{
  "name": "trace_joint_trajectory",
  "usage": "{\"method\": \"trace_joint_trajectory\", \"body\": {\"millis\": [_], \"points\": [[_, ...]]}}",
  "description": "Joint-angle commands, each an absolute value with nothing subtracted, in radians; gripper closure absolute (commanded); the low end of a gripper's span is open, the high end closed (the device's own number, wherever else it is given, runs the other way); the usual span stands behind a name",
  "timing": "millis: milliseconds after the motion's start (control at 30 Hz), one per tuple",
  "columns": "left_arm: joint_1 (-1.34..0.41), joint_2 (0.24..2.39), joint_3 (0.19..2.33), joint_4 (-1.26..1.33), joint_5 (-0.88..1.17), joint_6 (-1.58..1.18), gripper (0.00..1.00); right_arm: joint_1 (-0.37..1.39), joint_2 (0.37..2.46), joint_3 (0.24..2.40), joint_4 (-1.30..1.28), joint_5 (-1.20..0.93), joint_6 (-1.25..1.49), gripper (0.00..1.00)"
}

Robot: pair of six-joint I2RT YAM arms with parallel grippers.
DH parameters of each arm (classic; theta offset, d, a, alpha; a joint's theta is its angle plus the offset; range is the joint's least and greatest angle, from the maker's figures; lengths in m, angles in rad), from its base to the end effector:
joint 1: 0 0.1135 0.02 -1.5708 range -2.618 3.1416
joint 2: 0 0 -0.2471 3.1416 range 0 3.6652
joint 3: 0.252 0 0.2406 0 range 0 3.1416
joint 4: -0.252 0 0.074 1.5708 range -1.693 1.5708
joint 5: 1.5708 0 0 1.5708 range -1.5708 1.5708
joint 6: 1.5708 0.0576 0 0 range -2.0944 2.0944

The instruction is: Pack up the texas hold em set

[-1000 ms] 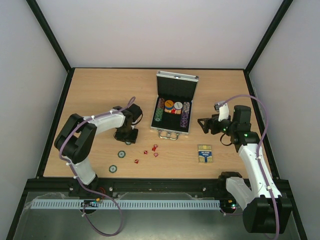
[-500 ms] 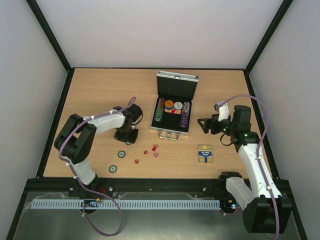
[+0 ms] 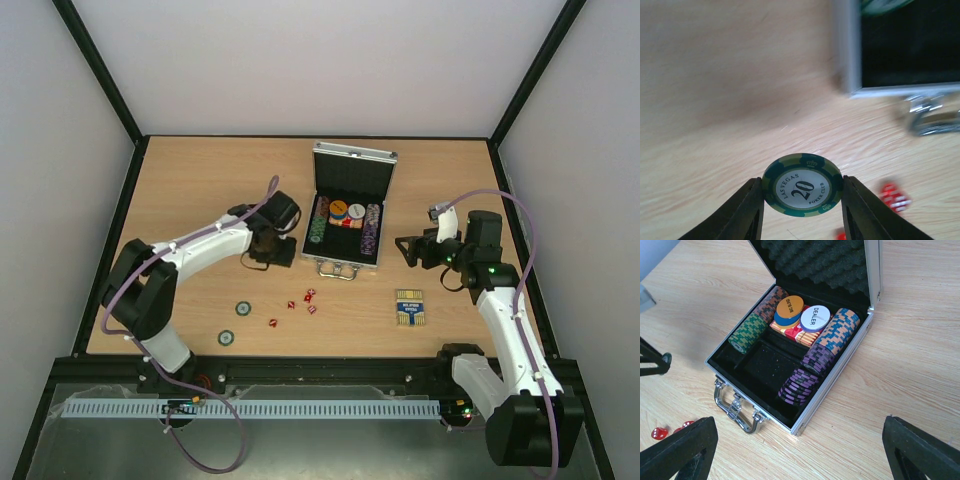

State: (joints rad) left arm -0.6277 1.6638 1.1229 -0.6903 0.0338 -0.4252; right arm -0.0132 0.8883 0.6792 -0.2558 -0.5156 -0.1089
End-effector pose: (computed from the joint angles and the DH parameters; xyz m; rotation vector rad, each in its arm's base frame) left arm 0.2558 -0.1880 0.1669 0.2964 2.8354 -0.2873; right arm 0.2158 0.0256 0.2599 -0.4150 1.9551 0.4449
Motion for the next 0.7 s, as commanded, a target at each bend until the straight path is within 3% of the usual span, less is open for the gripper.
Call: {"method": "trace_joint_trajectory", "body": {"millis": [0, 667], "points": [[-0.676, 1.671, 1.219, -0.59, 0.056, -0.479, 0.63, -0.017, 0.884, 0.675, -0.258, -0.53, -0.117, 0.09], [-0.69, 1.878, 1.336, -0.451, 0.053, -0.522, 0.63, -0.017, 0.884, 0.675, -0.258, -0.527, -0.117, 0.09]]}}
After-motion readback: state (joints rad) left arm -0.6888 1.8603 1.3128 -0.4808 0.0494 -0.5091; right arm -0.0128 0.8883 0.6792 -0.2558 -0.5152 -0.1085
